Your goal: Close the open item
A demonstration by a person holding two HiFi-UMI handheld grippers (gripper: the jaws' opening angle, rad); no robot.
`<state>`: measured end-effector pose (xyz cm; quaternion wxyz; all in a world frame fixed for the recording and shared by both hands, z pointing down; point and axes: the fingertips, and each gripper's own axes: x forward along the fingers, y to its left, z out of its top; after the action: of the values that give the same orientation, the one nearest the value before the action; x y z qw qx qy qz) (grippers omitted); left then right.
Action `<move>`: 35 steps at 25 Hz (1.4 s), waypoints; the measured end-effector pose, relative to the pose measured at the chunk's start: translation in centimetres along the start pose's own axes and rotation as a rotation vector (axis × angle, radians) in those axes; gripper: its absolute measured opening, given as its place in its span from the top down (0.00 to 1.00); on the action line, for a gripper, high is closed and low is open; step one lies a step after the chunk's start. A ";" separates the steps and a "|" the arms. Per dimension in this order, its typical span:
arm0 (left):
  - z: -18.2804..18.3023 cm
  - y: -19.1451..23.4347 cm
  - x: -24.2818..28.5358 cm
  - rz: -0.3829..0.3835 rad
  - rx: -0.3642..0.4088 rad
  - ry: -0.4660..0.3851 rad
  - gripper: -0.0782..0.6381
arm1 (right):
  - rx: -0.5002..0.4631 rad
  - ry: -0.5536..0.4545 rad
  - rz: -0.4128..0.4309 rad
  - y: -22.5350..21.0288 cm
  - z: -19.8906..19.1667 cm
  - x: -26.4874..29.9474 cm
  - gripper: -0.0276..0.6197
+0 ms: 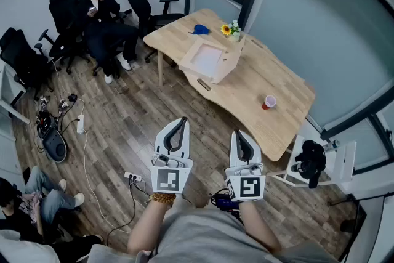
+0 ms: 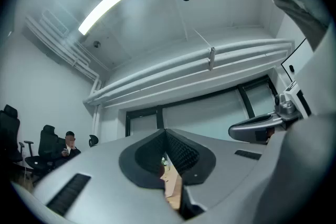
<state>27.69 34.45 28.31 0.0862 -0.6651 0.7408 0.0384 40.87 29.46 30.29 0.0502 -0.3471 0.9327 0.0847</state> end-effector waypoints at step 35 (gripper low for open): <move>-12.0 17.2 29.2 -0.168 0.158 0.138 0.88 | 0.140 0.080 -0.304 -18.3 -13.7 28.0 0.90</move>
<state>6.73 5.72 33.92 0.0901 -0.7170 0.6873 -0.0731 31.26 -4.72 37.20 0.0495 -0.4827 0.8744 -0.0028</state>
